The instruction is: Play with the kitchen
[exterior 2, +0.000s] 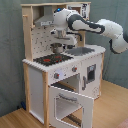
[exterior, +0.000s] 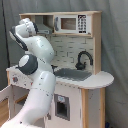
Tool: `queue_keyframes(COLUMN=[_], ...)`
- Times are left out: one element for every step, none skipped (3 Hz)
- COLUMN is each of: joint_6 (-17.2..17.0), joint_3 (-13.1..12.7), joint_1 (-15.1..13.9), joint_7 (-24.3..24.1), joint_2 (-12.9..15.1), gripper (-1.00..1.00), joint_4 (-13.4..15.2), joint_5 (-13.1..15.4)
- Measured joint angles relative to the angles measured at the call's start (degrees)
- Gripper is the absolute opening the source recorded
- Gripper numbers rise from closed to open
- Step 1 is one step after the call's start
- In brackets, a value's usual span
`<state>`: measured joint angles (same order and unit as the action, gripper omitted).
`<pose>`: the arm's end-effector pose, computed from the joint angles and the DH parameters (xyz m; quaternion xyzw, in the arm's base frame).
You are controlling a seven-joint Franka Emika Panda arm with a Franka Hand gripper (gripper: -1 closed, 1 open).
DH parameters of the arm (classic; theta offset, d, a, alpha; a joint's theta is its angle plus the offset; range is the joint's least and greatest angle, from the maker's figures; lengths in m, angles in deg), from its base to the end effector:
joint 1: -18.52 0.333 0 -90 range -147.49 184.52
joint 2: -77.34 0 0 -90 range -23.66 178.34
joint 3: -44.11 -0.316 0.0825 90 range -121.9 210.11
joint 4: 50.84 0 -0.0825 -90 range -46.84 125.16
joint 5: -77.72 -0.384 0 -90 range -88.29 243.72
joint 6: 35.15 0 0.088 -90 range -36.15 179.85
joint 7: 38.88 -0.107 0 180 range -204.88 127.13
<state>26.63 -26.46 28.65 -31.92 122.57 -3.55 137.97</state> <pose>0.5317 0.4136 0.5923 0.8657 0.4761 -0.0297 0.1516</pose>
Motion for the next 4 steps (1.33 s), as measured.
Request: queue_keyframes(joint_6=[-4.8,-8.9,-13.2,-16.3], joint_3=[-2.9,-5.9,-8.5,-11.3], joint_1=[-2.3,-3.5,-4.6,-8.2], joint_7=[-2.4,-5.1,-7.6,-8.8], joint_2=[-0.4,-0.7,-1.1,-1.2], gripper=[-1.0,-1.0,-1.0,-1.0], joint_4=[0.0,0.1,0.3,3.2], joint_5=[0.0,0.0,0.1,0.2])
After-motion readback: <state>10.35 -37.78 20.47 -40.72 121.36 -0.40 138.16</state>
